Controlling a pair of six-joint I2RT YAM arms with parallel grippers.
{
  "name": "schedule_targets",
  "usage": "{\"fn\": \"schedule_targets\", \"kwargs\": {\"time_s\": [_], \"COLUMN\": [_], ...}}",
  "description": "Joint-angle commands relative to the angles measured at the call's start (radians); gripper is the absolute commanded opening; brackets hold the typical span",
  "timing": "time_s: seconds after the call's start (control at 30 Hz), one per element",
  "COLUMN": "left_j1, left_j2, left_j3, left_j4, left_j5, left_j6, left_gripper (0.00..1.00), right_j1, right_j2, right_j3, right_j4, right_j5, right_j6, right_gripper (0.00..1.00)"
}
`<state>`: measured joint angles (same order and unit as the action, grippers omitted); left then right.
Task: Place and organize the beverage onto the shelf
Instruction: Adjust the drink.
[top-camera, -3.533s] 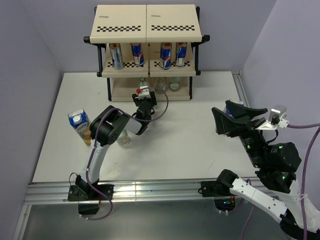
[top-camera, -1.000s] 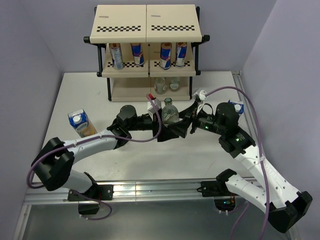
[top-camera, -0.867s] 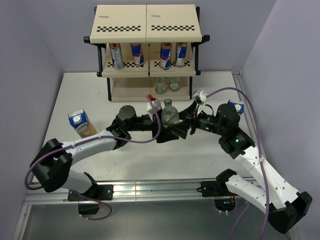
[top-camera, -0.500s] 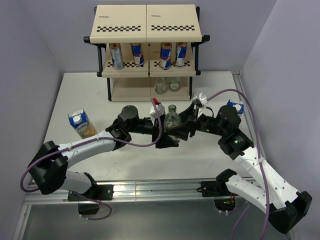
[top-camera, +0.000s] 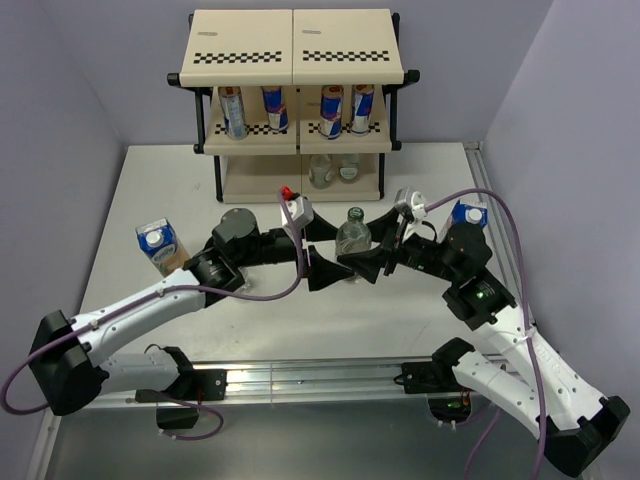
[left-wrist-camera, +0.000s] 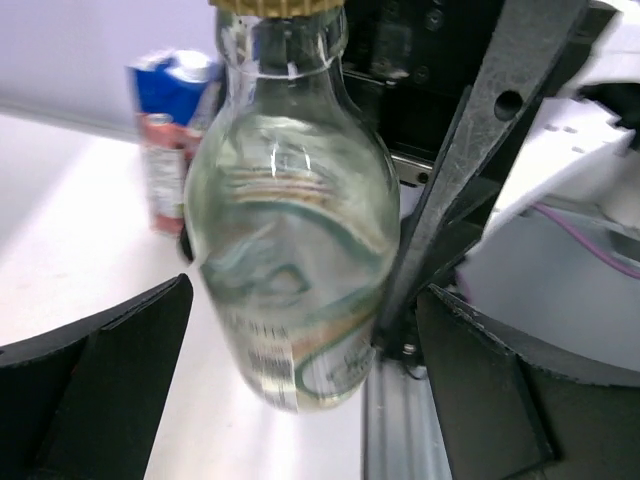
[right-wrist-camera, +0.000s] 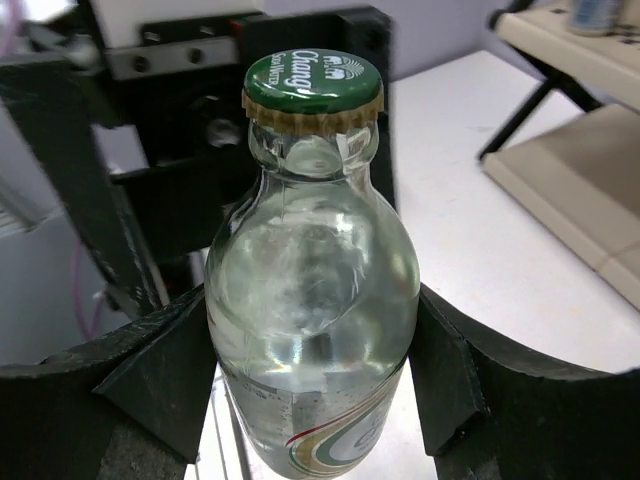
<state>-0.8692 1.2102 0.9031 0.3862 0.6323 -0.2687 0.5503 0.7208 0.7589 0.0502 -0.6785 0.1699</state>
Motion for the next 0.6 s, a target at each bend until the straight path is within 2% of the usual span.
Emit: {"fn": "schedule_targets", "kwargs": {"time_s": [0.0, 0.1, 0.2, 0.33, 0.4, 0.57], "left_j1": [0.007, 0.007, 0.009, 0.009, 0.009, 0.009], "left_j2": [-0.086, -0.150, -0.172, -0.098, -0.063, -0.005], "left_j3": [0.017, 0.002, 0.034, 0.149, 0.192, 0.206], "left_j4": [-0.036, -0.033, -0.038, -0.067, -0.111, -0.073], "left_j5": [-0.212, -0.285, -0.298, -0.284, -0.264, -0.198], "left_j6": [0.066, 0.071, 0.069, 0.030, 0.013, -0.021], "left_gripper": [0.99, 0.99, 0.99, 0.99, 0.93, 0.82], "right_j1": [0.005, 0.005, 0.007, 0.011, 0.011, 0.013], "right_j2": [-0.026, -0.015, 0.003, -0.003, -0.009, 0.005], "right_j3": [0.033, 0.011, -0.018, -0.036, -0.032, -0.007], "right_j4": [0.053, 0.062, 0.099, 0.143, 0.154, 0.129], "right_j5": [0.108, 0.077, 0.013, -0.059, -0.056, -0.055], "right_j6": [-0.058, -0.076, -0.090, -0.080, -0.084, -0.089], "right_gripper": [0.00, 0.00, 0.00, 0.00, 0.00, 0.00]}}
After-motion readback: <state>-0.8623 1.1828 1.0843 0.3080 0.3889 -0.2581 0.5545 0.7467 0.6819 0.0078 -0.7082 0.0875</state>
